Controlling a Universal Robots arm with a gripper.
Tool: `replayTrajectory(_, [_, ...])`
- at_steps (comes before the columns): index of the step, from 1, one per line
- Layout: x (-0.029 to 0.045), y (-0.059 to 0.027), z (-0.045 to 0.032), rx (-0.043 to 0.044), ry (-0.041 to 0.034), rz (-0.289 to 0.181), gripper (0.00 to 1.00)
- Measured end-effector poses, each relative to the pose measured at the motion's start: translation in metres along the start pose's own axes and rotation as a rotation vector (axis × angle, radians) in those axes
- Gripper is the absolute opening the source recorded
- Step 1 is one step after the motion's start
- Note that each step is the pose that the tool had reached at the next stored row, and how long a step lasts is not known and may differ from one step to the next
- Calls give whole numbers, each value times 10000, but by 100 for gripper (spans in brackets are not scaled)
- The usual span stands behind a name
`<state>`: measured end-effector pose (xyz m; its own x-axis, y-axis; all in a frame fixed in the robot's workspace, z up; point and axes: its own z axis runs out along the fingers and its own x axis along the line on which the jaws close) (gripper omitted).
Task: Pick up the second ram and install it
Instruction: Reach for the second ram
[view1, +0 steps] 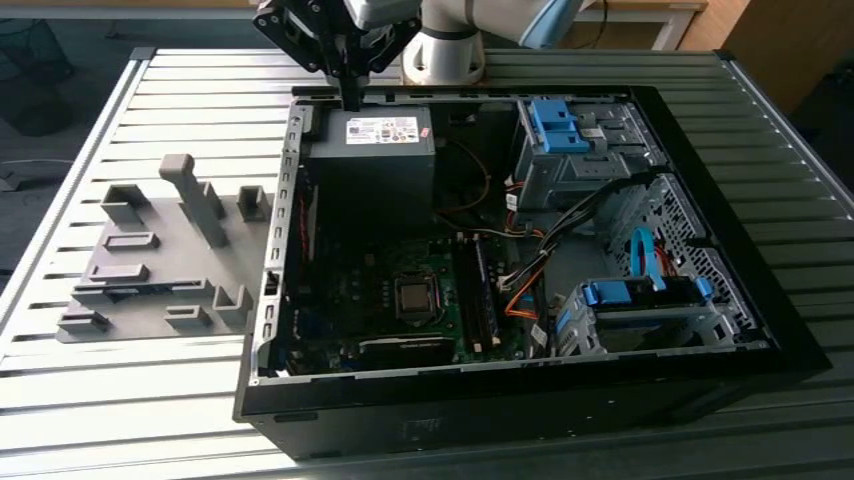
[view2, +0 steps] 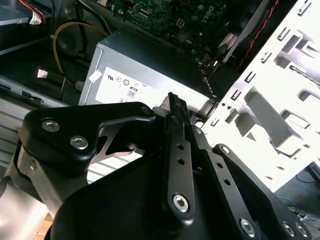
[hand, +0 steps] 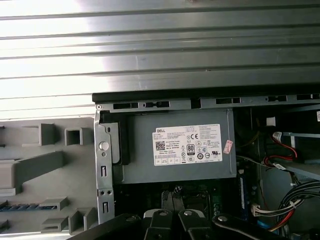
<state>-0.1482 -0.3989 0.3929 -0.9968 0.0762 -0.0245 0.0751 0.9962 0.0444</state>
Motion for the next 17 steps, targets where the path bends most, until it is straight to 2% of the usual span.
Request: replayTrajectory(17, [76, -6, -1, 1, 0, 0, 11])
